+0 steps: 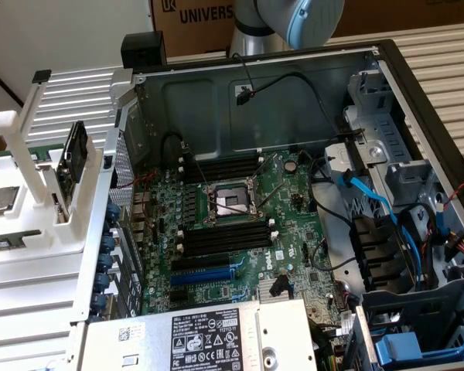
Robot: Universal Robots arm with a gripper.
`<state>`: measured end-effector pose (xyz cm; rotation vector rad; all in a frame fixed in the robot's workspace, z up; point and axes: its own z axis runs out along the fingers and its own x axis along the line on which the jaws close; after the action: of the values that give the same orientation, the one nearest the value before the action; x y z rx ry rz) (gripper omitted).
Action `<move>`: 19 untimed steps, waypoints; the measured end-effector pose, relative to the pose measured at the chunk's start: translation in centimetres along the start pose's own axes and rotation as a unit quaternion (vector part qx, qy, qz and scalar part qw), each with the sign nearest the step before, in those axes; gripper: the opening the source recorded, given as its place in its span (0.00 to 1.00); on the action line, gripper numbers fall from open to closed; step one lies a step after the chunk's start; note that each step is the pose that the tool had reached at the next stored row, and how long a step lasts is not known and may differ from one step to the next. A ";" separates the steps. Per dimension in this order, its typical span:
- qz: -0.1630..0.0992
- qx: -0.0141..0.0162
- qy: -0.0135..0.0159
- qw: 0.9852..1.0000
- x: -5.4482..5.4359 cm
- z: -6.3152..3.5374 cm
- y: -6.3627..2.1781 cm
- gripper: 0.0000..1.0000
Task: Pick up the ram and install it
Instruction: 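Pick up the ram and move it above insertion slot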
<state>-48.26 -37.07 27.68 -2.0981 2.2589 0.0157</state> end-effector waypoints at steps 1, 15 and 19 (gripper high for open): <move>0.000 0.000 0.000 1.000 0.1 0.18 0.06 0.36; 0.000 0.001 0.000 1.000 1.3 2.68 0.34 0.36; 0.000 0.001 -0.001 1.000 1.5 3.40 0.35 0.36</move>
<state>-48.60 -38.40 24.20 -2.0969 2.2576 0.0150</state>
